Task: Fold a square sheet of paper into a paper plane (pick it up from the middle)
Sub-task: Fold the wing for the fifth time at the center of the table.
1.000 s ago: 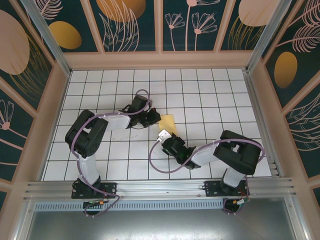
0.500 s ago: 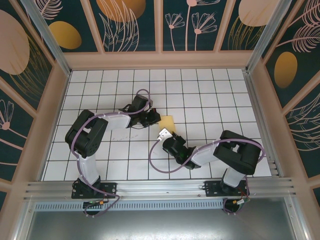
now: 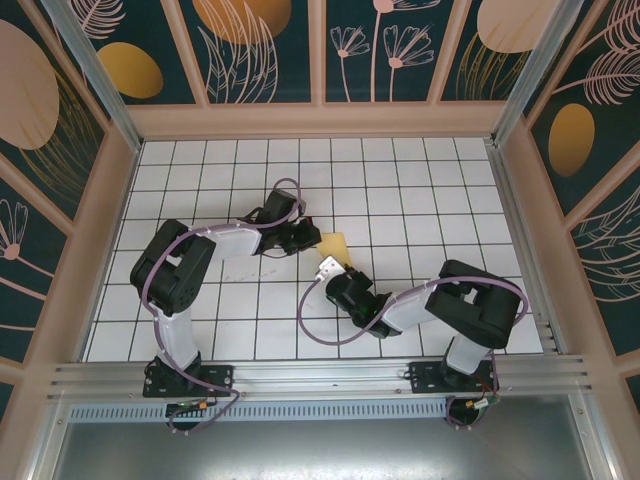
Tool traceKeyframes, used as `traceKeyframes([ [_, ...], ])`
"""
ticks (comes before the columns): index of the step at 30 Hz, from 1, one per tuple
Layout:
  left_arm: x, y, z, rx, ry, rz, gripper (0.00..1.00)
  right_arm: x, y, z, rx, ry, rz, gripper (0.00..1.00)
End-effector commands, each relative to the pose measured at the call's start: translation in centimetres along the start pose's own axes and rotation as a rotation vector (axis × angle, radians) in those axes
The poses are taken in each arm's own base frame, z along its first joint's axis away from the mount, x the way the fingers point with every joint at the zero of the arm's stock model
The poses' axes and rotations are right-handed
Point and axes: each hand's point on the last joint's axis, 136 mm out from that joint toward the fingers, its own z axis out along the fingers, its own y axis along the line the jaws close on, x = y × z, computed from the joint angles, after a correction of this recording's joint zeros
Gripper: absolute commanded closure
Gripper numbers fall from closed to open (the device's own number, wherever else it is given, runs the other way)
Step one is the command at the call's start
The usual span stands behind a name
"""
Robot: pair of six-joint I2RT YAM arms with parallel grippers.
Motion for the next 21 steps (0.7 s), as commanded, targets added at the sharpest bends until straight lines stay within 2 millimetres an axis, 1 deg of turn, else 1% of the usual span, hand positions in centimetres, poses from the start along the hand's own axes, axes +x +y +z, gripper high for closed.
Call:
traceKeyframes([
  [1,-0.8,-0.9,-0.8,0.011,-0.019,0.022,0.98,-0.6,-0.2,0.2,0.009,-0.012,0.018,0.87],
  [7,-1.2,-0.8,-1.5,-0.006,-0.049,0.024,0.95,-0.8,0.2,0.4,-0.018,-0.009,0.037,1.0],
  [8,-1.2,-0.8,-1.6,-0.01,-0.055,0.024,0.94,-0.9,0.2,0.5,-0.019,-0.011,0.042,1.0],
  [10,-1.4,-0.6,-2.0,-0.027,-0.074,0.022,0.89,-1.4,0.3,0.4,-0.031,-0.023,0.051,1.0],
  [11,-1.5,-0.5,-2.3,-0.033,-0.085,0.024,0.88,-1.5,0.5,0.4,-0.043,-0.028,0.057,1.0],
  [13,-2.0,-0.1,-3.1,-0.056,-0.119,0.018,0.81,-2.0,0.9,0.4,-0.083,-0.04,0.081,1.0],
  [14,-2.2,0.1,-3.6,-0.065,-0.139,0.017,0.79,-2.3,1.0,0.4,-0.098,-0.048,0.092,1.0],
  [15,-2.4,0.1,-4.1,-0.072,-0.159,0.017,0.75,-2.6,1.1,0.4,-0.114,-0.059,0.105,1.0],
  [17,-2.7,0.4,-5.0,-0.086,-0.187,0.012,0.55,-3.1,1.3,0.3,-0.128,-0.079,0.114,1.0],
  [18,-2.3,1.2,-4.9,-0.103,-0.185,-0.005,0.49,-3.3,1.4,0.4,-0.132,-0.087,0.116,1.0],
  [19,-2.3,0.8,-5.6,-0.084,-0.197,-0.009,0.47,-3.4,1.4,0.5,-0.132,-0.088,0.113,1.0],
  [21,-1.7,0.8,-5.4,-0.063,-0.177,-0.031,0.39,-3.5,1.7,0.8,-0.133,-0.089,0.101,1.0],
])
